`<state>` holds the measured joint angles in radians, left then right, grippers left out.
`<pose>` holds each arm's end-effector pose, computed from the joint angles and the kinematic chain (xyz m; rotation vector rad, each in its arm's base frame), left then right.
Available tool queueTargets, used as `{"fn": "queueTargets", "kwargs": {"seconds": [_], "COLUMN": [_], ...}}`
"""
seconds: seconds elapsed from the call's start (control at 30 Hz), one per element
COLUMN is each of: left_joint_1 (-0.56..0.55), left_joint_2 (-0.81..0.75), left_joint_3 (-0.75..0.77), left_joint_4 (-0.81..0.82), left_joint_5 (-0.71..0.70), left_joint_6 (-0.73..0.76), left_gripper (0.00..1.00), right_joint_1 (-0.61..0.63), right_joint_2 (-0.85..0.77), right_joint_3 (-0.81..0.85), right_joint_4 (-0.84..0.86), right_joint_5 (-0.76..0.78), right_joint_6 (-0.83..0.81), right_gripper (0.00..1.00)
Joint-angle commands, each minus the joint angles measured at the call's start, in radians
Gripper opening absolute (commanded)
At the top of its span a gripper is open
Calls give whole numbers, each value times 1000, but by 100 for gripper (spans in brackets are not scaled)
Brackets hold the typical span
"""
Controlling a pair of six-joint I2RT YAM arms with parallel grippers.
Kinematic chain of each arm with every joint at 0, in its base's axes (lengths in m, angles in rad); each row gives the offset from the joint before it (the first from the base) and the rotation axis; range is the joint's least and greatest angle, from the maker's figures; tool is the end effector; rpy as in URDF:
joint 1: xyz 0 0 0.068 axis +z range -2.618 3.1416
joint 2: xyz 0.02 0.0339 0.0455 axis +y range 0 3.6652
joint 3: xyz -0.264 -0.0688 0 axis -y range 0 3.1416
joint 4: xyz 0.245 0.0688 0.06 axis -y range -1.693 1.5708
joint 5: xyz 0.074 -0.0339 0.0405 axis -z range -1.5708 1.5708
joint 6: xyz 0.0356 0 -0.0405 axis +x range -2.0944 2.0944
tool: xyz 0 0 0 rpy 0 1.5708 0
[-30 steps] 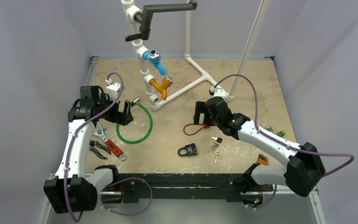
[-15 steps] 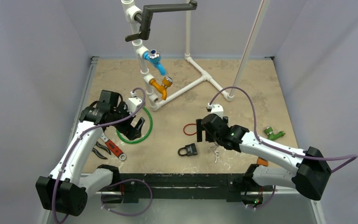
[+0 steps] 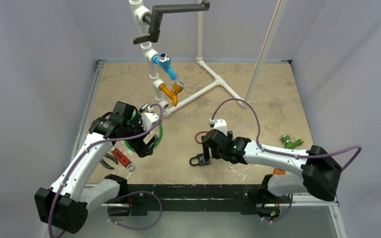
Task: Unlock with the key
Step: Move the distractor to the center of the board.
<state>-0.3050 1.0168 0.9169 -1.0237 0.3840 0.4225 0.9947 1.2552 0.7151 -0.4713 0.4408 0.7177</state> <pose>0.1650 -0.0659 0.2768 1.0467 2.4220 -0.4763 0.1410 0.1891 0.1999 -0.1819 2.4451 0.1716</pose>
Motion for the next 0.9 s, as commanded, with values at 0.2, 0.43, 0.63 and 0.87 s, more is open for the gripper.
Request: {"fn": "queueTargets", "kwargs": {"seconds": [0.2, 0.43, 0.63, 0.87], "left_joint_1": [-35, -41, -56, -88], "left_joint_2": [-76, -107, -105, -86], "left_joint_3": [-40, -21, 6, 12], "left_joint_4": [-3, -65, -54, -40], "left_joint_5": [-9, -30, -7, -15], "left_joint_6": [77, 150, 108, 89], "left_gripper": [100, 100, 100, 100], "right_joint_1": [108, 52, -100, -224], "right_joint_2": [136, 101, 82, 60], "right_joint_3": [47, 82, 78, 42], "right_joint_4": [64, -54, -106, -91], "right_joint_5": [28, 142, 148, 131], "right_joint_6": [68, 107, 136, 132], "right_gripper": [74, 74, 72, 72]}}
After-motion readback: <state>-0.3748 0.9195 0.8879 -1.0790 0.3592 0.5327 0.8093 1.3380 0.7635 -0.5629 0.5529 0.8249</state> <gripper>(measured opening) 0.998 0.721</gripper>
